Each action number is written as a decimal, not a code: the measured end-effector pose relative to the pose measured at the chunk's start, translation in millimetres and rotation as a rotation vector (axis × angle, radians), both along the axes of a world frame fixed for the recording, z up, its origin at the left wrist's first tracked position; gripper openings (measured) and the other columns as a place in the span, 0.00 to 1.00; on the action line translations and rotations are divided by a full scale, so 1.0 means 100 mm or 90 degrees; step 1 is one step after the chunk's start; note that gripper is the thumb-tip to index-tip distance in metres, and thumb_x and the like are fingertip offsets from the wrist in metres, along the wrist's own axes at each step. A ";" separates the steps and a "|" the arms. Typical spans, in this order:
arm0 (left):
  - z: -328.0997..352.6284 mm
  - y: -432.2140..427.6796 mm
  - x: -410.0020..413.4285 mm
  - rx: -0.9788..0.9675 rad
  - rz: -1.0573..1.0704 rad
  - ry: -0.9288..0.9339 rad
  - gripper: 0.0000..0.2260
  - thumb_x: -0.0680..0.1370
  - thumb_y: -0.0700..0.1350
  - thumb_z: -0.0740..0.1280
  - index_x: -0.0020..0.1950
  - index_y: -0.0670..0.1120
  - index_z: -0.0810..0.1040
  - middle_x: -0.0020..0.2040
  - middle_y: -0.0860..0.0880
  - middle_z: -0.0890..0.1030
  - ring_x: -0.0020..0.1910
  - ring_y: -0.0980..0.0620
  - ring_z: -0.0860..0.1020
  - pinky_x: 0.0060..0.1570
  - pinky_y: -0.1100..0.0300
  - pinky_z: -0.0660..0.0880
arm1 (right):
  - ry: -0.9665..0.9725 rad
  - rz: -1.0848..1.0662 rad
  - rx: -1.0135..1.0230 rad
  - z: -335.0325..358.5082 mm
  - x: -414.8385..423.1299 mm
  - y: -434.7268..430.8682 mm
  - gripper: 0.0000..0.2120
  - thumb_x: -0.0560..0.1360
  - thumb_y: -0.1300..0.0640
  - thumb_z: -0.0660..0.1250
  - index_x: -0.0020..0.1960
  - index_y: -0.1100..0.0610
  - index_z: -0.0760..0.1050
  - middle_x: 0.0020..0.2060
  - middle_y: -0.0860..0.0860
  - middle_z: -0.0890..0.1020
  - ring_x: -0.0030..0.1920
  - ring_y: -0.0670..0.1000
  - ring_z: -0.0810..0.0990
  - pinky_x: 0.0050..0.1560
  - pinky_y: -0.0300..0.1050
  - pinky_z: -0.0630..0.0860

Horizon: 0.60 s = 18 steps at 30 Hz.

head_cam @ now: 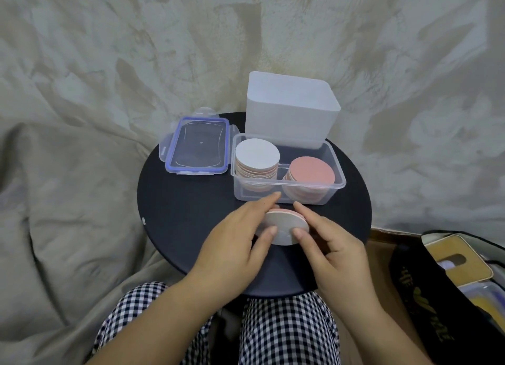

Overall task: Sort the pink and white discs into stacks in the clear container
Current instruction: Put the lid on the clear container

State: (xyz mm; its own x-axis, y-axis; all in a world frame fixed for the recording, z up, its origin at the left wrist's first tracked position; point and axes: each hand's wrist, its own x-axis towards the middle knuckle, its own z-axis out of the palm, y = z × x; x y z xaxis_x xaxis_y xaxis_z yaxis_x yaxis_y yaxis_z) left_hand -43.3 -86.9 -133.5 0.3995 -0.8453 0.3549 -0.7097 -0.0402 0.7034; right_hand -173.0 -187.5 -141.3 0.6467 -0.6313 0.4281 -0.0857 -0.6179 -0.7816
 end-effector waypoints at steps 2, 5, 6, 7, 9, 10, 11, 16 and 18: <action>0.00 0.03 -0.03 0.001 0.000 -0.011 0.24 0.76 0.56 0.54 0.72 0.60 0.55 0.62 0.62 0.70 0.60 0.64 0.69 0.57 0.72 0.65 | 0.008 0.011 -0.029 -0.01 0.01 -0.01 0.21 0.74 0.50 0.60 0.67 0.46 0.66 0.52 0.30 0.76 0.54 0.32 0.75 0.53 0.23 0.67; -0.01 0.07 -0.05 -0.028 0.010 -0.026 0.24 0.77 0.53 0.54 0.73 0.57 0.56 0.64 0.56 0.71 0.59 0.63 0.69 0.58 0.70 0.66 | 0.009 0.030 -0.081 -0.04 0.00 0.00 0.22 0.77 0.53 0.58 0.70 0.52 0.63 0.53 0.38 0.76 0.55 0.34 0.74 0.55 0.24 0.67; -0.02 0.08 -0.05 -0.038 0.010 -0.037 0.23 0.78 0.51 0.54 0.73 0.54 0.58 0.64 0.54 0.72 0.60 0.62 0.70 0.59 0.71 0.66 | 0.007 0.033 -0.089 -0.04 0.01 0.00 0.22 0.77 0.54 0.58 0.70 0.54 0.63 0.52 0.39 0.76 0.55 0.34 0.74 0.55 0.25 0.67; -0.03 0.09 -0.05 -0.049 0.013 -0.046 0.22 0.78 0.49 0.55 0.72 0.52 0.60 0.64 0.53 0.73 0.60 0.62 0.70 0.59 0.73 0.65 | 0.004 0.032 -0.099 -0.05 0.01 0.01 0.21 0.77 0.55 0.58 0.70 0.55 0.64 0.52 0.41 0.77 0.54 0.35 0.74 0.55 0.25 0.67; -0.03 0.09 -0.05 -0.085 0.037 -0.044 0.19 0.78 0.45 0.56 0.70 0.49 0.67 0.60 0.52 0.76 0.58 0.63 0.72 0.57 0.75 0.65 | -0.005 0.025 -0.120 -0.04 0.00 0.02 0.21 0.76 0.57 0.59 0.69 0.56 0.66 0.50 0.41 0.78 0.53 0.35 0.75 0.54 0.25 0.67; -0.01 0.10 -0.05 -0.107 0.055 -0.042 0.18 0.78 0.44 0.57 0.68 0.48 0.71 0.58 0.53 0.77 0.57 0.63 0.72 0.56 0.75 0.66 | -0.013 0.021 -0.125 -0.02 -0.01 0.02 0.20 0.76 0.56 0.60 0.68 0.55 0.67 0.50 0.39 0.78 0.52 0.34 0.75 0.54 0.25 0.68; 0.00 0.11 -0.05 -0.126 0.072 -0.044 0.17 0.78 0.43 0.58 0.66 0.47 0.73 0.55 0.53 0.77 0.55 0.64 0.73 0.55 0.75 0.67 | -0.024 0.016 -0.117 0.00 -0.02 0.02 0.20 0.76 0.56 0.61 0.67 0.53 0.69 0.50 0.35 0.78 0.52 0.33 0.75 0.54 0.25 0.68; 0.02 0.14 -0.07 -0.205 0.125 -0.009 0.12 0.75 0.42 0.64 0.58 0.46 0.79 0.49 0.55 0.81 0.49 0.64 0.77 0.51 0.73 0.71 | -0.056 -0.018 -0.050 0.03 -0.04 0.03 0.14 0.72 0.54 0.68 0.56 0.43 0.73 0.49 0.27 0.76 0.50 0.34 0.78 0.49 0.25 0.71; 0.01 0.15 -0.09 -0.225 0.149 0.016 0.10 0.74 0.43 0.66 0.54 0.48 0.80 0.48 0.58 0.81 0.49 0.65 0.79 0.51 0.73 0.72 | -0.077 -0.028 -0.052 0.01 -0.03 0.04 0.14 0.72 0.56 0.68 0.56 0.44 0.75 0.48 0.28 0.78 0.50 0.35 0.79 0.50 0.26 0.72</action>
State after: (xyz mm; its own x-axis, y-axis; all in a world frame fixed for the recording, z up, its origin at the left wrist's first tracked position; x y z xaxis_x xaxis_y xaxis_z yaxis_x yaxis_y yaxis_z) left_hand -52.4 -71.5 -132.5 0.5793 -0.5588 0.5934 -0.6919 0.0478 0.7204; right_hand -176.3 -183.5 -140.0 0.5595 -0.6182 0.5521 -0.0223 -0.6771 -0.7355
